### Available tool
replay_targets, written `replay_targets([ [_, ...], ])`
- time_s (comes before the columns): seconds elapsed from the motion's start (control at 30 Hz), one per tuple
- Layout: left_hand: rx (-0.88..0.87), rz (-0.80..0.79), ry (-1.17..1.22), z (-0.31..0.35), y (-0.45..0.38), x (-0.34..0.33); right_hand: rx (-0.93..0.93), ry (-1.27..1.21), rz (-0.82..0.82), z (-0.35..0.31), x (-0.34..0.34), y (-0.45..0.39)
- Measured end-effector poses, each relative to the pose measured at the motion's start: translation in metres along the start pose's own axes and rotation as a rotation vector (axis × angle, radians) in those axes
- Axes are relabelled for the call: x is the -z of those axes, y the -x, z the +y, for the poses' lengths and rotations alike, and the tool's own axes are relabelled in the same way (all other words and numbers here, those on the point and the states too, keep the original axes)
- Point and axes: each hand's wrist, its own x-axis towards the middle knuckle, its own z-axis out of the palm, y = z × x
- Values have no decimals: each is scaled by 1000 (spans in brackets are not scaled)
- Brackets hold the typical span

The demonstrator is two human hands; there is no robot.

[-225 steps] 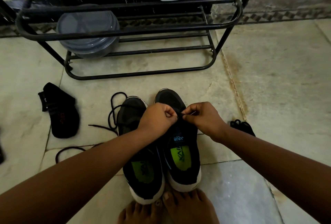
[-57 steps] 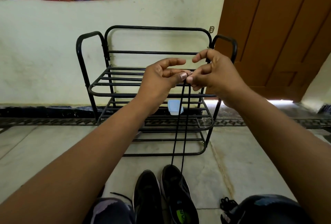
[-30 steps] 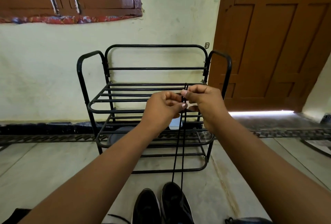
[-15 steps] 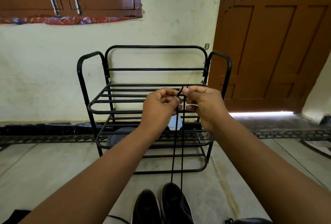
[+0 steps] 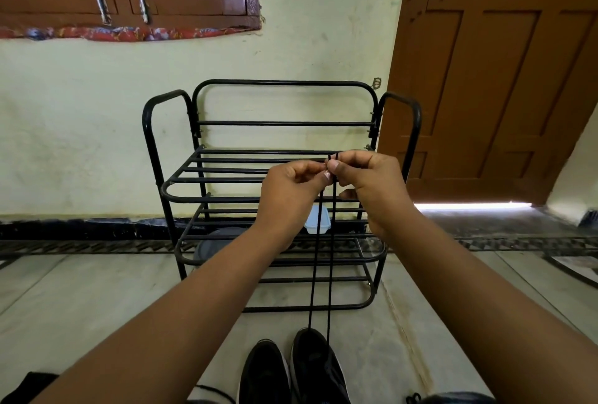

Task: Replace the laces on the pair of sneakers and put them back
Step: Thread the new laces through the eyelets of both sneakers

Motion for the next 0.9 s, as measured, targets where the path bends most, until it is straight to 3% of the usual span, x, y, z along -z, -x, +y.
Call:
replay_targets([
  [0.27, 64, -85, 72, 1, -2, -3, -71, -59, 25, -4, -3, 1],
  [0.47, 2, 58, -252, -23, -19, -4, -173, -91, 215, 15, -2, -12],
  [0.67, 285, 201, 54, -55, -32, 15, -157, 54, 375, 74, 12, -29],
  [0.77, 399, 131, 82, -100, -11, 12, -113, 253, 263, 125, 13, -15],
  [0.9, 557, -78, -192, -186, 29, 12, -271, 550, -72, 207, 9, 19],
])
